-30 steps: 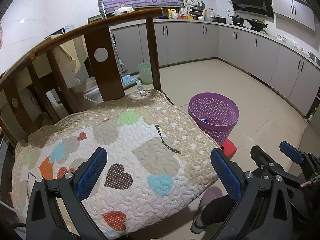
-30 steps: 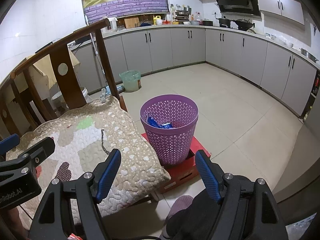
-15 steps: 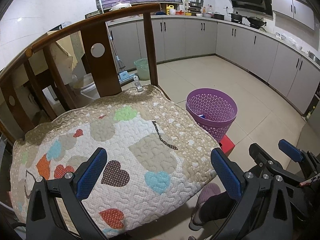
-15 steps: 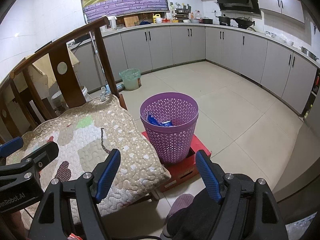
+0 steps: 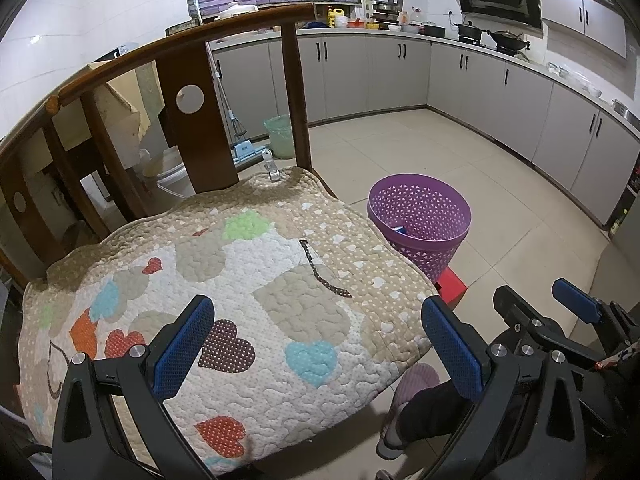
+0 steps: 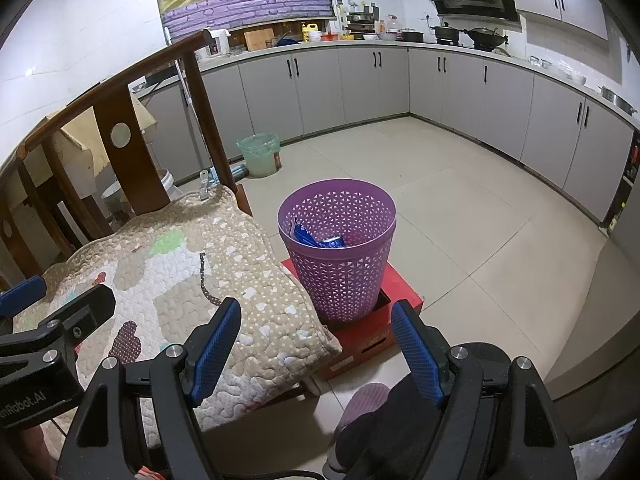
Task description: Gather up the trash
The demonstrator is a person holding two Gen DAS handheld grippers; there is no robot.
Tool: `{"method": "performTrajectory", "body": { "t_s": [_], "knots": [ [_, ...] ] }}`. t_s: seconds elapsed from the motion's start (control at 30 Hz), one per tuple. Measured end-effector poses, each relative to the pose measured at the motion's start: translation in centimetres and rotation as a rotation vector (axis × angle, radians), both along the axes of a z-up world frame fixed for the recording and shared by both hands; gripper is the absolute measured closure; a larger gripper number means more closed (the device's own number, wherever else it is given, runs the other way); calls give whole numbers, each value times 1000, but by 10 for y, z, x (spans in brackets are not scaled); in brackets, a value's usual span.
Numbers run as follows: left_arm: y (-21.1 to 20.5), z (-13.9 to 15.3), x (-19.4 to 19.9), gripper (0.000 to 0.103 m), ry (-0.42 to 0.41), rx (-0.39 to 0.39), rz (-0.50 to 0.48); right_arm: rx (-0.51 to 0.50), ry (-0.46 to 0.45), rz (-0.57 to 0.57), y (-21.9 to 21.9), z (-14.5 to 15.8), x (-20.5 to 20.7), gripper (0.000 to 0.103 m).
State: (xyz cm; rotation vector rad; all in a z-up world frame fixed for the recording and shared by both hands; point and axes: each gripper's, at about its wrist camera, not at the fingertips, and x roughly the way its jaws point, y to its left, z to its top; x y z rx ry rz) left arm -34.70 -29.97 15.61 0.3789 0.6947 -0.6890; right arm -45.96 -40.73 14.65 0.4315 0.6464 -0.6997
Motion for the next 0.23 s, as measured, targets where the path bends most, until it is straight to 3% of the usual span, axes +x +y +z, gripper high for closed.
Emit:
{"method": "performTrajectory", "body": {
  "t_s": [0.23],
  "knots": [
    [0, -1, 2, 0, 18, -1, -13, 8, 2, 1, -1, -1, 1, 21]
  ]
}}
